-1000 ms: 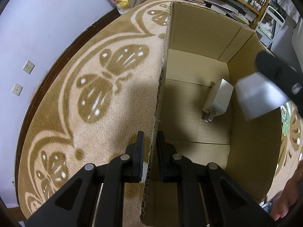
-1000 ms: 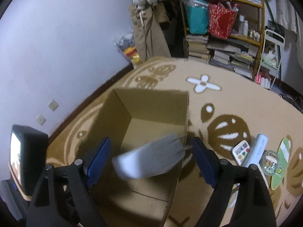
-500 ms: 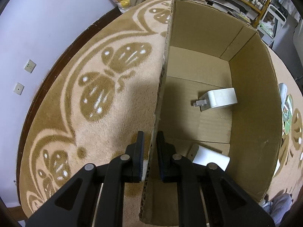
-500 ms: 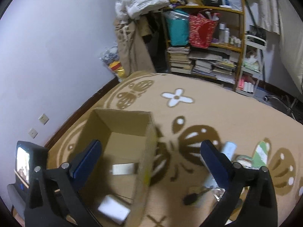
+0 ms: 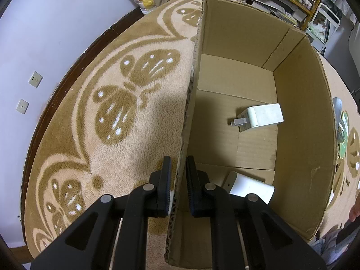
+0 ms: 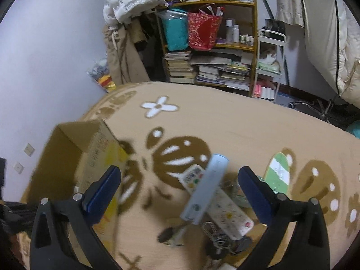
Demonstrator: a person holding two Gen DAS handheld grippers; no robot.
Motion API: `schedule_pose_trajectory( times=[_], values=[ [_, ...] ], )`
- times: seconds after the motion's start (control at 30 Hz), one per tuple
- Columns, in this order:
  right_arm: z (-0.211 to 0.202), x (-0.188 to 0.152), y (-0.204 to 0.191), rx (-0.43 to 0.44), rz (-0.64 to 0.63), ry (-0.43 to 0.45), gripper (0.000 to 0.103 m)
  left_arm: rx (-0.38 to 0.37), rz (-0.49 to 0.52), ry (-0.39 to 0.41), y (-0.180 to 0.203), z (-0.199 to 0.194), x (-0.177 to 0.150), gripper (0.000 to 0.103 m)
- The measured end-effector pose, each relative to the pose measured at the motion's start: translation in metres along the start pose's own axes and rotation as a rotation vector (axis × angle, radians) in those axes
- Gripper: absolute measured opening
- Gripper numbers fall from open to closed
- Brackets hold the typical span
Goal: Organize rigid objects
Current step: 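Return the right gripper to the items and grasp the light-blue power bank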
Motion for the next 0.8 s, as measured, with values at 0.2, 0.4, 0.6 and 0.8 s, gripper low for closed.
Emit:
schedule_pose_trajectory(
  times=[0.2, 0.4, 0.6, 0.8],
  values=[
    [0.019, -0.012, 0.011, 0.004, 0.014, -0.023, 0.098, 0.007, 0.009, -0.001, -0.001, 0.002, 0.001, 0.012],
    [0.041, -0.022, 0.018, -0.01, 0.044, -0.095, 0.082, 0.006, 0.011, -0.003, -0.001, 0.003, 0.002, 0.012],
    [0.055, -0.031, 0.023, -0.015, 0.085, -0.133, 0.067, 0.017, 0.025, -0.004, 0.001, 0.003, 0.002, 0.012],
    [0.069, -0.04, 0.024, -0.029, 0.102, -0.171, 0.063, 0.031, 0.034, -0.006, 0.002, 0.004, 0.003, 0.012]
  ],
)
Point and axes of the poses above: each gripper's, at about its wrist camera, not at the fingertips, and z roughly the way its jaws point, y to its right, x to its top, the point moved 4 cm from there along z, roughly the way its jaws point, and after that the axes turned 3 degrees about -x, right-handed, at the moved point
